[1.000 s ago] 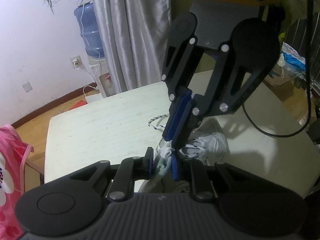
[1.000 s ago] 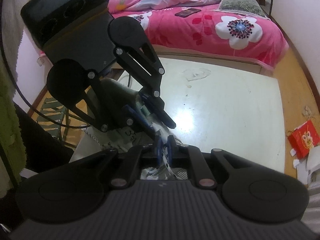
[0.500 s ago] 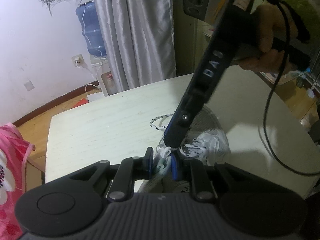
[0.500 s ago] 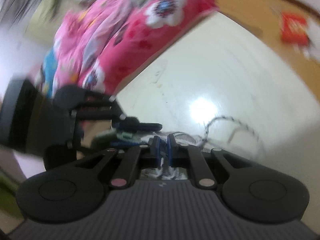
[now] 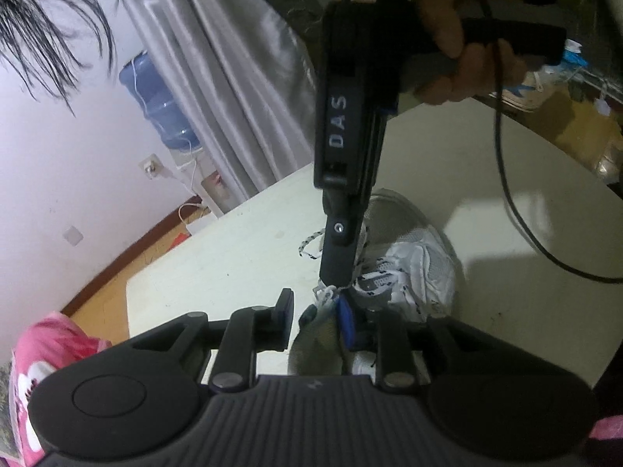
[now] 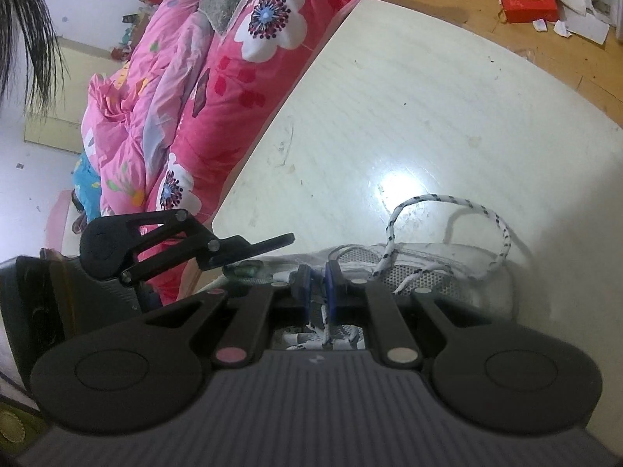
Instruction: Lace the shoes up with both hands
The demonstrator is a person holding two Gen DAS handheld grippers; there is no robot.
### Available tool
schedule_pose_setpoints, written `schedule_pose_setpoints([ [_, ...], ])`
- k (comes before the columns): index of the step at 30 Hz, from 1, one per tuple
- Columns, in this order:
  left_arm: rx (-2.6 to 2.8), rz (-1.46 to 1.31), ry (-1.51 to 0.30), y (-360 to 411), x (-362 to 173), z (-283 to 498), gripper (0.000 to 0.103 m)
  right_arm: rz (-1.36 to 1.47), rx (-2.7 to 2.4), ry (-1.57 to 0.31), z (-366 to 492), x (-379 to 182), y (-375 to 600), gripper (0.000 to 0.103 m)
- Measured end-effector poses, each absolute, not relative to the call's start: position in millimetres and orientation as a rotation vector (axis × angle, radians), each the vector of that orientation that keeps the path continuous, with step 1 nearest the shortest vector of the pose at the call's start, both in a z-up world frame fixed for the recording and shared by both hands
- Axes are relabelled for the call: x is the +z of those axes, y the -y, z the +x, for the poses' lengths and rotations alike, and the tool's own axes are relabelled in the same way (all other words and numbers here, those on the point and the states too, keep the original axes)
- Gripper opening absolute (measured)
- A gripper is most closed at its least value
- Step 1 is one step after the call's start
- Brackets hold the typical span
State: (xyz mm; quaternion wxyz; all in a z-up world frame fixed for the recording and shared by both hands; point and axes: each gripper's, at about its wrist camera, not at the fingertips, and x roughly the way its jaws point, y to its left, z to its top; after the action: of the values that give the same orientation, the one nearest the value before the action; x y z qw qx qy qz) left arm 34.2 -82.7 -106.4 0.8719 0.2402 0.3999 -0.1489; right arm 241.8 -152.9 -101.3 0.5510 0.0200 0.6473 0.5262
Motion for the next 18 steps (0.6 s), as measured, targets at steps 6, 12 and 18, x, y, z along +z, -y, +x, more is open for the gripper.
schedule_pose_setpoints([
  [6, -0.287, 0.182, -0.898, 40, -73, 37, 0.029, -0.008, 1.281, -1.491, 237, -99, 151, 0.006],
  [12, -0.290, -0.194, -0.975, -25, -62, 62, 0.024, -0.092, 1.330, -1.388, 226, -95, 153, 0.006],
  [18, -0.504, -0.216, -1.051, -29, -91, 99, 0.015, -0.160, 1.373, -1.275, 216, -91, 155, 0.006],
])
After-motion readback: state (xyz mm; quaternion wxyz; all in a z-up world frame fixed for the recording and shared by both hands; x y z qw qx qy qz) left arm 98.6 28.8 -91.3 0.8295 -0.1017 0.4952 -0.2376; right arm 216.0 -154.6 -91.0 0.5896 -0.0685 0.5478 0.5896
